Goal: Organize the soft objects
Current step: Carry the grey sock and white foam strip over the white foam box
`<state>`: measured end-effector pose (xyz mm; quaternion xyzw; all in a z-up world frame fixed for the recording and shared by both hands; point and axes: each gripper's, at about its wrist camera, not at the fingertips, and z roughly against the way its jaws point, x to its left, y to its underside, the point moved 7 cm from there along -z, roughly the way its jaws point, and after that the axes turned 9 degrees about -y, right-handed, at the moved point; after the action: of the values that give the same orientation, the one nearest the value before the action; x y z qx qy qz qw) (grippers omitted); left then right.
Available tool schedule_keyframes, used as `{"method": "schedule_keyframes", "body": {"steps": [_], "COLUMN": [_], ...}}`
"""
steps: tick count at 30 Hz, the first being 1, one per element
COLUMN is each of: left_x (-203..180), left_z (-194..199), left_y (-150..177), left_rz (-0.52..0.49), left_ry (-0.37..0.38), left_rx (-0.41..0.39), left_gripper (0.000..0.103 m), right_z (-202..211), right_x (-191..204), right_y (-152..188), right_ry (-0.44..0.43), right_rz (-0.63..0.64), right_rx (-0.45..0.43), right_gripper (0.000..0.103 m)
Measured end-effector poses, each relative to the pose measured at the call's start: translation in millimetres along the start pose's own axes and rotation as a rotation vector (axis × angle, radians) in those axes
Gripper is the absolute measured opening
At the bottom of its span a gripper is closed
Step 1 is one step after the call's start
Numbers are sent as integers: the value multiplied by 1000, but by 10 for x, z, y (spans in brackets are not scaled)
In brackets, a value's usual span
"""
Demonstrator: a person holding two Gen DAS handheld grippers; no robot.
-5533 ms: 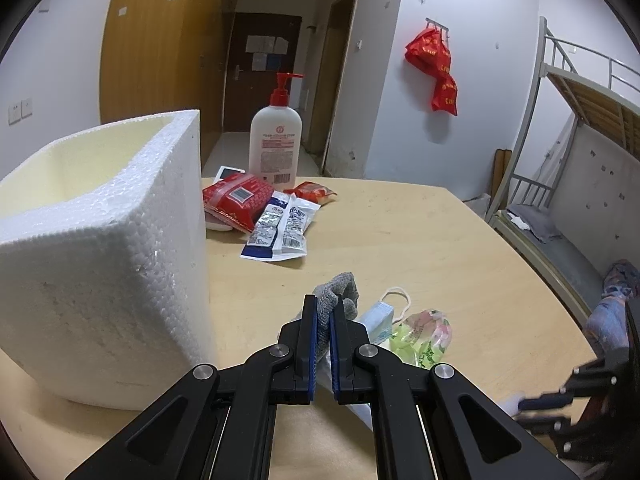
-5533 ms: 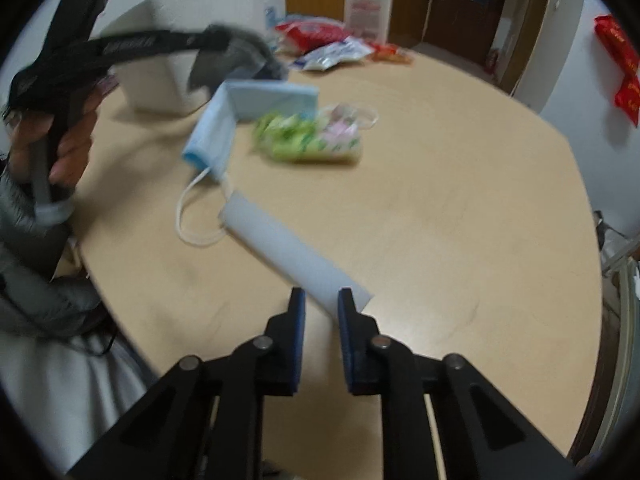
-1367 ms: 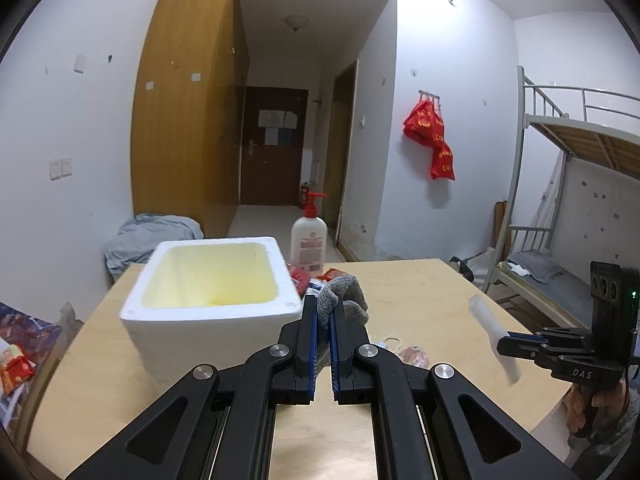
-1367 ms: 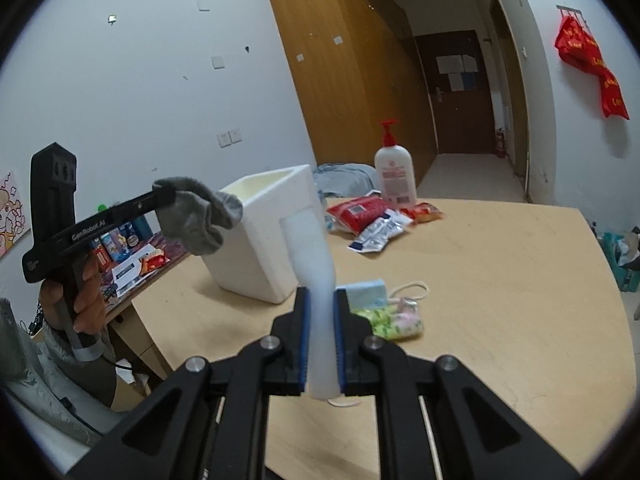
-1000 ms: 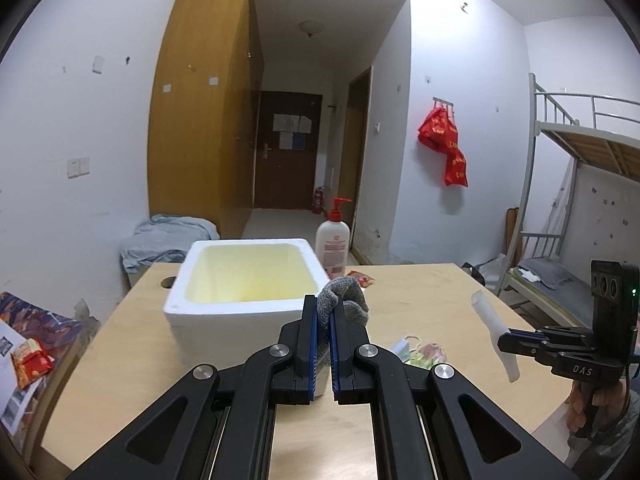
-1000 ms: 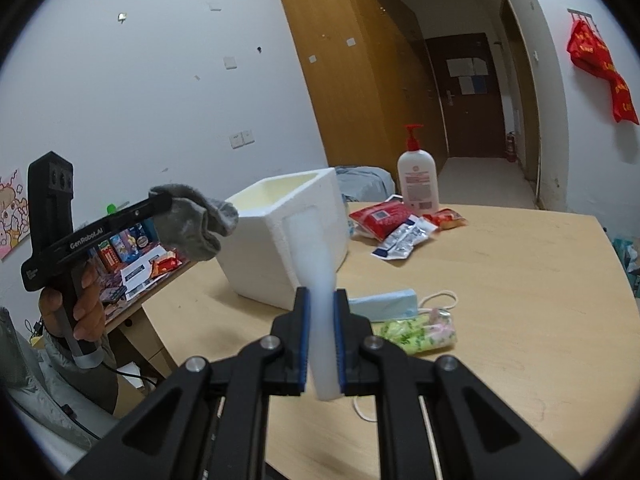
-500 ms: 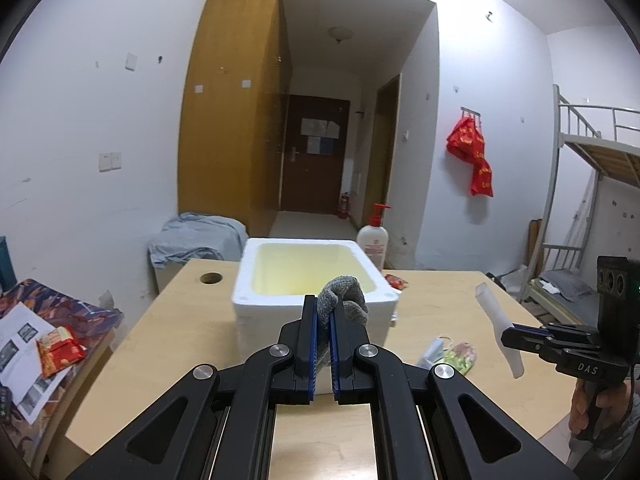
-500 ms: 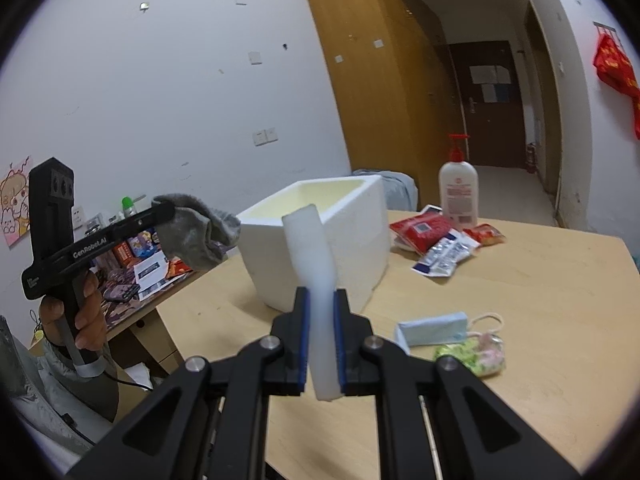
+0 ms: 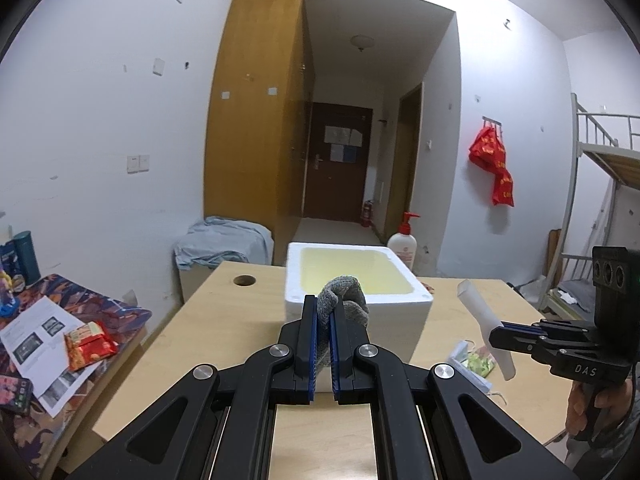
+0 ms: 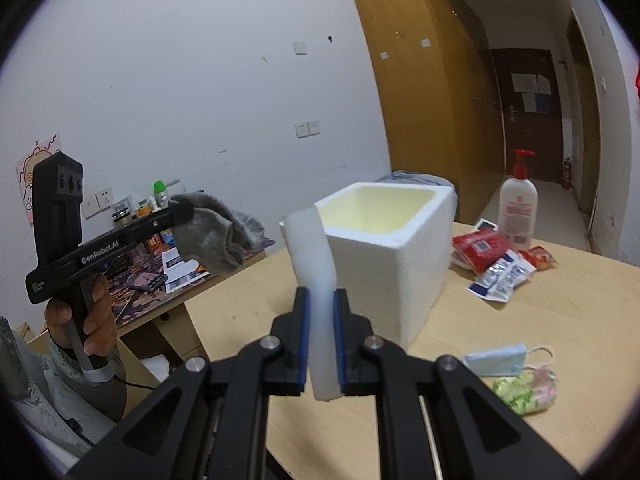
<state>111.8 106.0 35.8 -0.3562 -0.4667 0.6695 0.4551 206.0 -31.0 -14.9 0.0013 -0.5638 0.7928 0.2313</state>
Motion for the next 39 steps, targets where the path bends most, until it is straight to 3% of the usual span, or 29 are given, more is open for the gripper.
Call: {"method": "schedule_keyframes", "body": {"steps": [6,13,19,39], "left_x": [115,82,32,-120], "left_z": [-31,-72,-92,-163], "left_y": [18,47,44,-80], "left_rz": [16,12,6,-17], "left_ry": [-40,-66,-85,-57], "left_rx": [4,1,-12,-17], "left_gripper": [5,5,5,5], "right_z": [-125,-161,-274,-268], "right_x": [87,211,263,255], "right_y": [-41,-130,-113,-262], "right_ry": [19,211,306,354], "right_rz": [3,34,61,71], "right_rx": [5,-34,-32,-52], "right_gripper": [14,14,14,14]}}
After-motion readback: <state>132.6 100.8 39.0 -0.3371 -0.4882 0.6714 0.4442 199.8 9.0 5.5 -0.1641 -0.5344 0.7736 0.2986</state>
